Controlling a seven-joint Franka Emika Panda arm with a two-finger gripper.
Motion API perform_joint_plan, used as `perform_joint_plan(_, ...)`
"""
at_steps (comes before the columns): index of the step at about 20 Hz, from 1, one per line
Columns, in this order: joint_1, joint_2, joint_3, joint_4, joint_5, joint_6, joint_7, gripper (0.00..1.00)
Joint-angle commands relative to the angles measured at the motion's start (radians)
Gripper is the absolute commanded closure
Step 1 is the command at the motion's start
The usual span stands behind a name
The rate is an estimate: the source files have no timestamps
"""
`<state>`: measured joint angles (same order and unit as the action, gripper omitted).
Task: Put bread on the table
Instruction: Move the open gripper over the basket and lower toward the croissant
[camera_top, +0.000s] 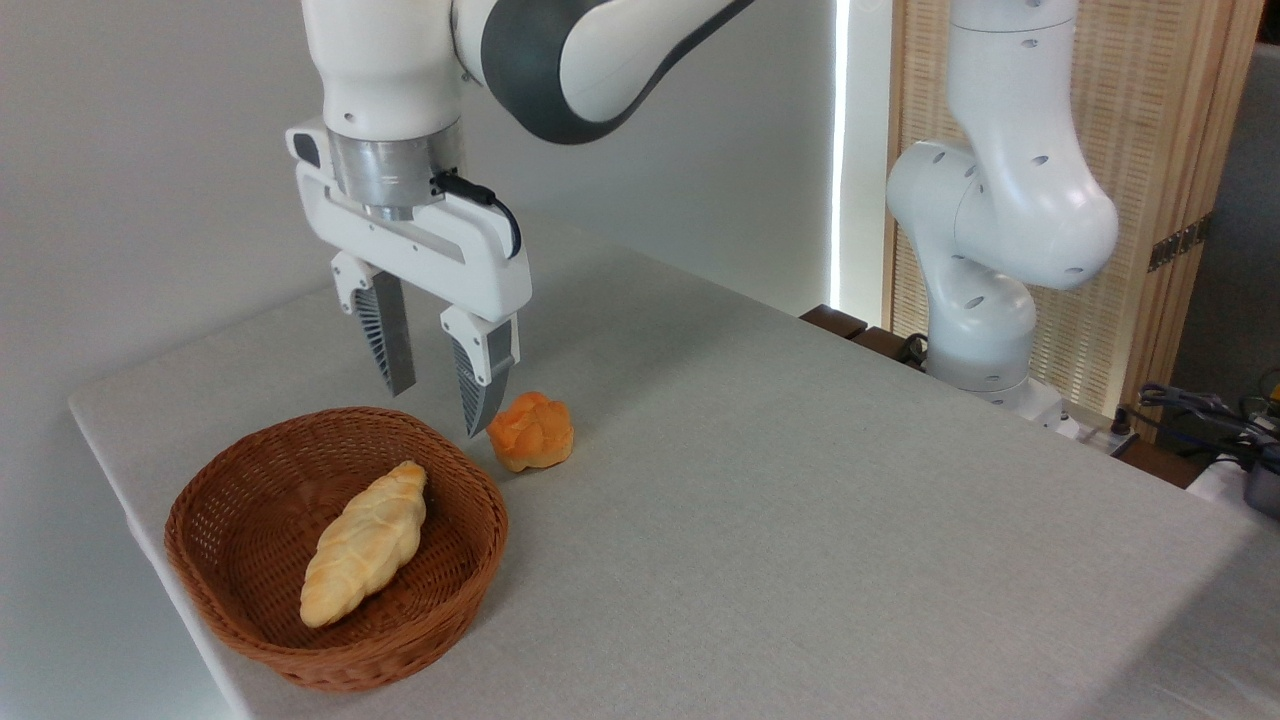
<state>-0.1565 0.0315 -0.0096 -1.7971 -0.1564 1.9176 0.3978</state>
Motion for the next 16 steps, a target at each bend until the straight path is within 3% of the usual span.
perform_joint_plan(1,-0.003,0.047,0.000,0.013,-0.018,0.082,-0.117,0.00)
perform_joint_plan(4,-0.003,0.077,-0.001,0.013,-0.018,0.155,-0.169,0.00)
perform_joint_plan(16,-0.009,0.220,-0.035,0.015,-0.014,0.343,-0.171,0.00)
